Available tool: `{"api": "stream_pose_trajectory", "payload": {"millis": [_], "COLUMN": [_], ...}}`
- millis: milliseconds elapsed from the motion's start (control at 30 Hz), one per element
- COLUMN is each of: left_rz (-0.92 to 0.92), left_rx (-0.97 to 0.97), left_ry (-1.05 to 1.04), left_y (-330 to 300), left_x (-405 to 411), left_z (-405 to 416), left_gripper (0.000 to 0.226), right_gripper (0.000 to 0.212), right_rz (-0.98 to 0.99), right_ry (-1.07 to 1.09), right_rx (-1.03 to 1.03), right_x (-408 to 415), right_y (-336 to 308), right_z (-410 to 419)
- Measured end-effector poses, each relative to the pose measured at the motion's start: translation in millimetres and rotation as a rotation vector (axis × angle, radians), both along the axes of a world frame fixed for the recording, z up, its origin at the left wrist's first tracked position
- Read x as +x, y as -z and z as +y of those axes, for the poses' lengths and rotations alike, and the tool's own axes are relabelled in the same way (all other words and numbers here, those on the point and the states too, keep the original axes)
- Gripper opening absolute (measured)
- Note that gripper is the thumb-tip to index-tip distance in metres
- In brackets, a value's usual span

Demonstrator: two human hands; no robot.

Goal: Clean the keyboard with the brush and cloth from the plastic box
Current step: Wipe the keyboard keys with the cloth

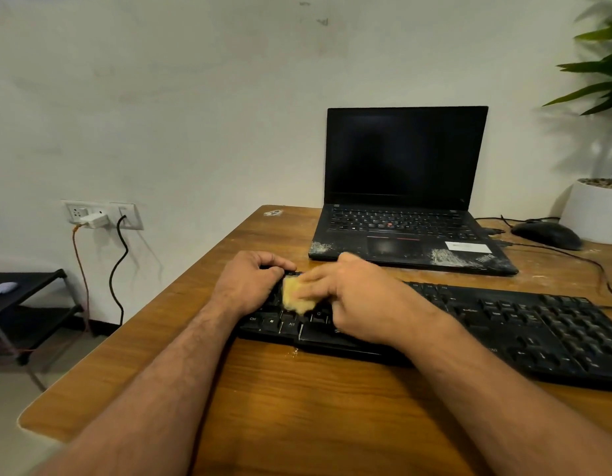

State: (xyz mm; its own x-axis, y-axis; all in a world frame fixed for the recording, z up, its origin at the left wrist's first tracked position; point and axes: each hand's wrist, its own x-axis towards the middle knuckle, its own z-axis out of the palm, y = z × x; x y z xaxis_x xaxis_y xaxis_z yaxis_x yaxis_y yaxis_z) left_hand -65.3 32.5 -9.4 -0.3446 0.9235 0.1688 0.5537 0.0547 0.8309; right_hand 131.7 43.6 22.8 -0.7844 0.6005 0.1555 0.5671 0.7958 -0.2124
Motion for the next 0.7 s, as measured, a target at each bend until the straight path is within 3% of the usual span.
{"api": "stream_pose_trajectory", "payload": {"millis": [100, 267, 433, 567, 700], "left_rz": [-0.003, 0.03, -0.007, 0.007, 0.029], "left_rx": [-0.003, -0.019, -0.007, -0.02, -0.012], "left_ry": [0.001, 0.008, 0.006, 0.0, 0.004], "left_y": [0, -2, 0, -1, -2], "left_x": [0, 0, -1, -1, 0], "left_z": [0, -1, 0, 0, -1], "left_gripper": [0.021, 0.018, 0.019, 0.022, 0.022], "right_gripper": [0.062, 0.06, 0.059, 0.062, 0.046], "right_rz": [0.059, -0.004, 0.123, 0.194, 0.266], "right_ry": [0.162, 0.051, 0.277, 0.187, 0.147], "right_rx": [0.039, 0.017, -0.003, -0.07, -0.108], "right_x": [-5, -11, 2, -1, 10], "right_y": [1, 0, 1, 4, -7], "right_z": [20, 10, 28, 12, 6]}}
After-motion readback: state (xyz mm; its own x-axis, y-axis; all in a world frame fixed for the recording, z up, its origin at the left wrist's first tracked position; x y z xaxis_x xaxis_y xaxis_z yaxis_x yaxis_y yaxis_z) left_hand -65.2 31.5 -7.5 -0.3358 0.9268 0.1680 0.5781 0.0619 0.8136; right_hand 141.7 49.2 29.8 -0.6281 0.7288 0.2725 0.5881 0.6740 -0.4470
